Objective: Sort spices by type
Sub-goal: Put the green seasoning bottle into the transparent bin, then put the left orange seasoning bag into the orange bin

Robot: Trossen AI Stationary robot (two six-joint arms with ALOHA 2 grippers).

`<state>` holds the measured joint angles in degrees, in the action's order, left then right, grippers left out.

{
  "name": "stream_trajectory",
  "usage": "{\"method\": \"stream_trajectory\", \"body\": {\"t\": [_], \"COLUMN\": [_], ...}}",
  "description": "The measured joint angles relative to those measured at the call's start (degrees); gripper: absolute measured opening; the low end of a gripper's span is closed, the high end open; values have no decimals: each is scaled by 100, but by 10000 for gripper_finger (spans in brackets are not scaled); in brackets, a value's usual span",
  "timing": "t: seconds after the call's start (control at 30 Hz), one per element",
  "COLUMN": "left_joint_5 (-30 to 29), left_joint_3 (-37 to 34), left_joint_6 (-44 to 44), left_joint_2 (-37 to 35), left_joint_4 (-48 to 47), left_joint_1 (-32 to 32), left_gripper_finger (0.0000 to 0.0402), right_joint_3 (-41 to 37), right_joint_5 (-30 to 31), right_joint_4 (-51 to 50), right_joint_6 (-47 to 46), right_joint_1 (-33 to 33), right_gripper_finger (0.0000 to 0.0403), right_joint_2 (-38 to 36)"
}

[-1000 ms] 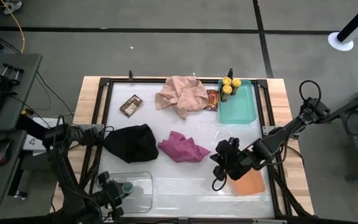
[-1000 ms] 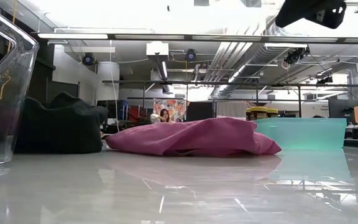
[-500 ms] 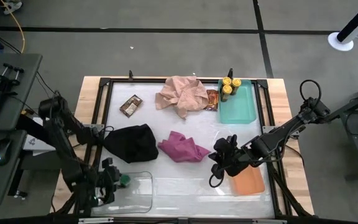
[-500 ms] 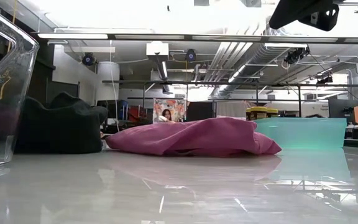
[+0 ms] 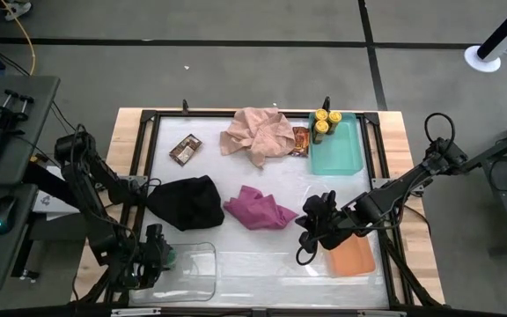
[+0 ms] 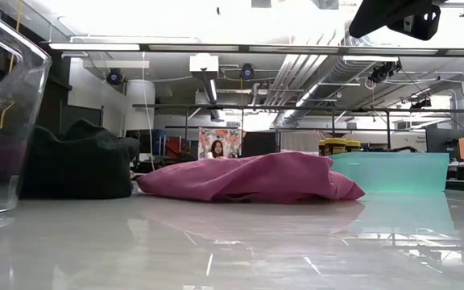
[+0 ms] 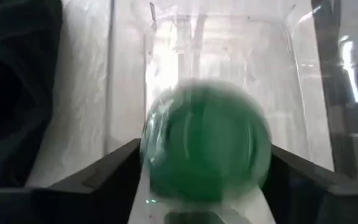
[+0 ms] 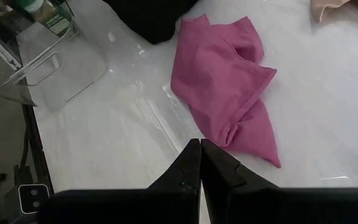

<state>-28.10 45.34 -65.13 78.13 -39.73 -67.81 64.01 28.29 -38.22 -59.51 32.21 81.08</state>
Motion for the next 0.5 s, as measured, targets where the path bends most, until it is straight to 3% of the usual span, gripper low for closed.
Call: {"method": "stream_trajectory", "body": {"t": [0.13, 0.5], "left_joint_5": [226, 246], "left_joint_3": [7, 532], "left_joint_6": [-33, 51], "left_joint_2": [2, -295], "left_joint_4": [-81, -612], "left_joint_1": [0, 150], "left_gripper_finger": [301, 293], "right_joint_3": [0, 0], "right_joint_5": [0, 2], "right_joint_4": [-4, -9], "right_joint_6": [0, 58], "right_joint_1": [0, 0], "right_gripper_finger": [0, 0], "right_joint_2": [-2, 0]}}
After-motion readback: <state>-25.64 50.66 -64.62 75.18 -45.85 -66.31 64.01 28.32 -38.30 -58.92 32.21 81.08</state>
